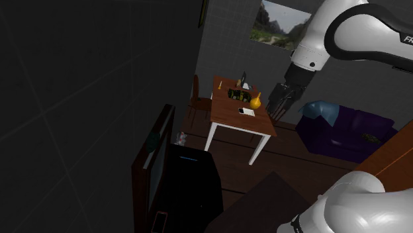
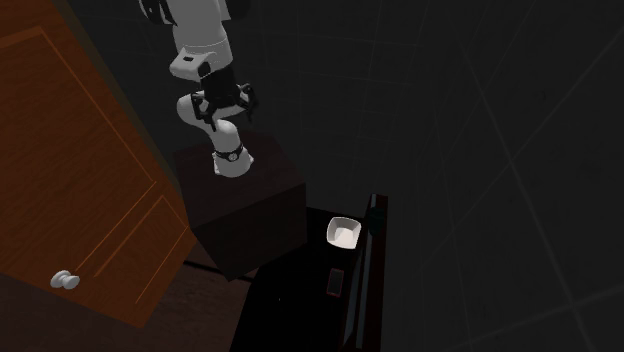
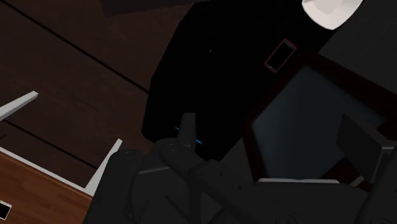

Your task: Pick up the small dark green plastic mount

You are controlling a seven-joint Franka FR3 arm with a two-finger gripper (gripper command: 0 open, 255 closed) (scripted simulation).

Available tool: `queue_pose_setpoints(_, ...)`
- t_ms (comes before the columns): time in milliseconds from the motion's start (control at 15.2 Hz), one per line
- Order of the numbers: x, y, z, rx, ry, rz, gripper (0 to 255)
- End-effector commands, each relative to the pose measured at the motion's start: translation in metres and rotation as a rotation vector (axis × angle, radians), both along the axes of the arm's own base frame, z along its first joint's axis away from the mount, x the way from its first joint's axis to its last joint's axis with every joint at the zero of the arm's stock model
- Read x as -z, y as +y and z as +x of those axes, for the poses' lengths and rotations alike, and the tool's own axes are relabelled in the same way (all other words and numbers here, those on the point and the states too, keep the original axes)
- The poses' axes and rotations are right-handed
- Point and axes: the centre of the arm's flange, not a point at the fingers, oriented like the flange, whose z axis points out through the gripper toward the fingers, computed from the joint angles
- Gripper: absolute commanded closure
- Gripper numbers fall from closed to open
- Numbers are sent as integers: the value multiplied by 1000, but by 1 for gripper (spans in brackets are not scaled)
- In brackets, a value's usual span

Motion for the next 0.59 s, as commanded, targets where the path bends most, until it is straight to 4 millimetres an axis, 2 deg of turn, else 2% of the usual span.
queue_pose_setpoints(0,0,0,0,0,0,0,0)
queue_pose_setpoints(528,51,64,68,-35,1,-4,0)
